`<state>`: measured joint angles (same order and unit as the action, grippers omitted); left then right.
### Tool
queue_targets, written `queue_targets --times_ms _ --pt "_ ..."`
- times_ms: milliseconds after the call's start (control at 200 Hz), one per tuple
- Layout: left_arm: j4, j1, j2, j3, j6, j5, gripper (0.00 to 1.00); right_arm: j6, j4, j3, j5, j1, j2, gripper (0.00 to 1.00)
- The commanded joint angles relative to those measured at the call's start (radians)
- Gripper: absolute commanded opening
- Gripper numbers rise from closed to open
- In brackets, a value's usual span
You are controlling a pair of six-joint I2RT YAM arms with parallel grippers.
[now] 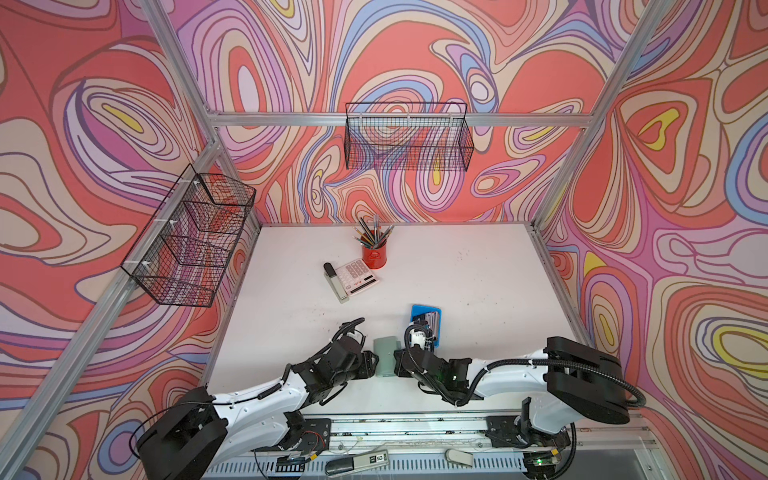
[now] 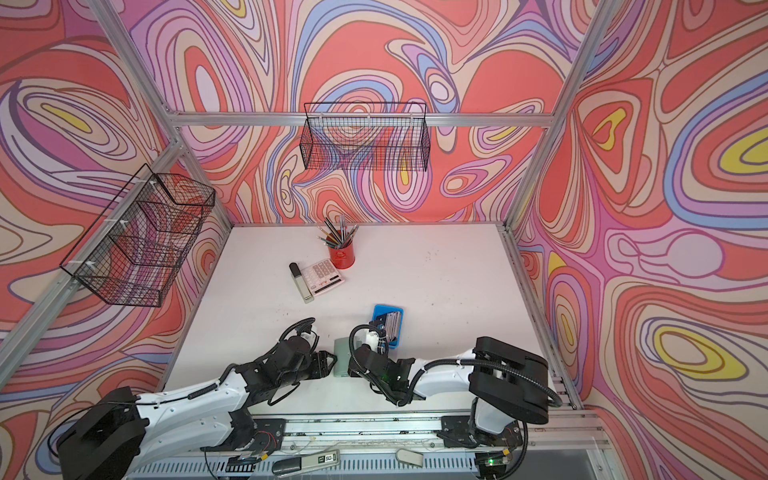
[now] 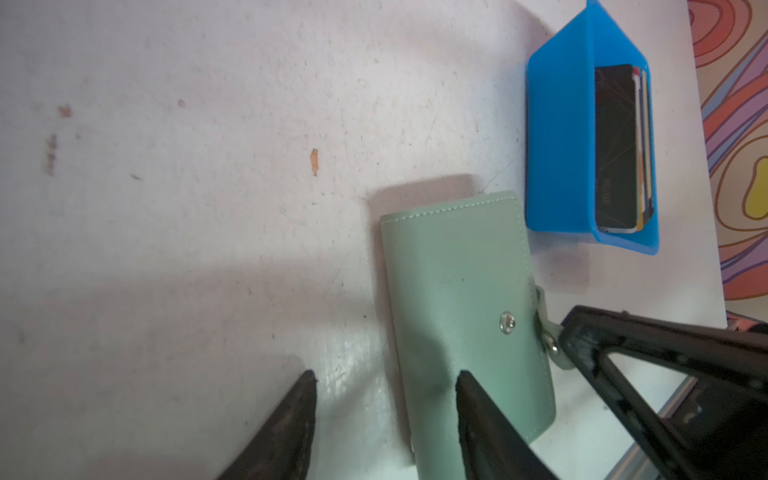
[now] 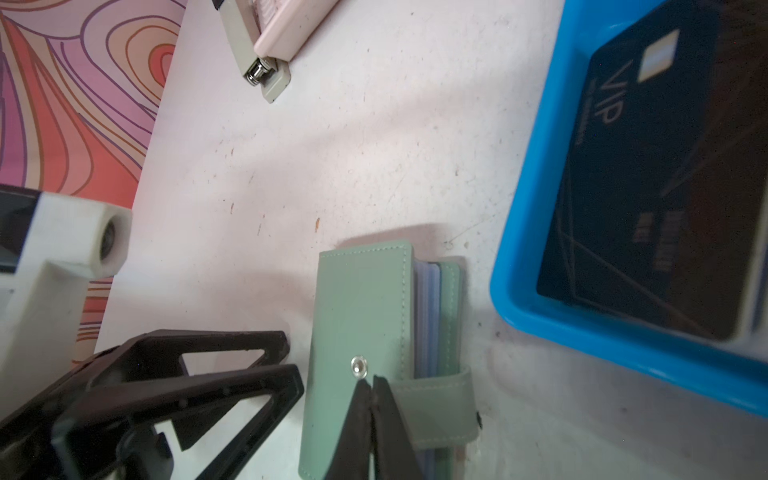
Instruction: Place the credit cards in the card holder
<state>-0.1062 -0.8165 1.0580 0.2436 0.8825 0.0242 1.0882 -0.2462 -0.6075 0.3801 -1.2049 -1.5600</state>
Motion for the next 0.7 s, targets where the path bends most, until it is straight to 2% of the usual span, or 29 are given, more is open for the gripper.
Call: queue_targets --times_ms 0,305,696 --pt "0.004 0.005 0.028 0.012 -0.009 -0.012 0.56 -0.007 0.02 -0.026 0.034 0.002 0.015 0.0" --pt "0.017 0.006 0.052 0.022 -0.018 0.016 0.54 -0.011 -0.028 -0.03 -0.004 0.037 -0.012 0.0" --pt "0.06 0.005 0.159 0.06 -0.007 0.013 0.5 -0.01 -0.153 -0.003 -0.08 0.057 -0.076 0.0"
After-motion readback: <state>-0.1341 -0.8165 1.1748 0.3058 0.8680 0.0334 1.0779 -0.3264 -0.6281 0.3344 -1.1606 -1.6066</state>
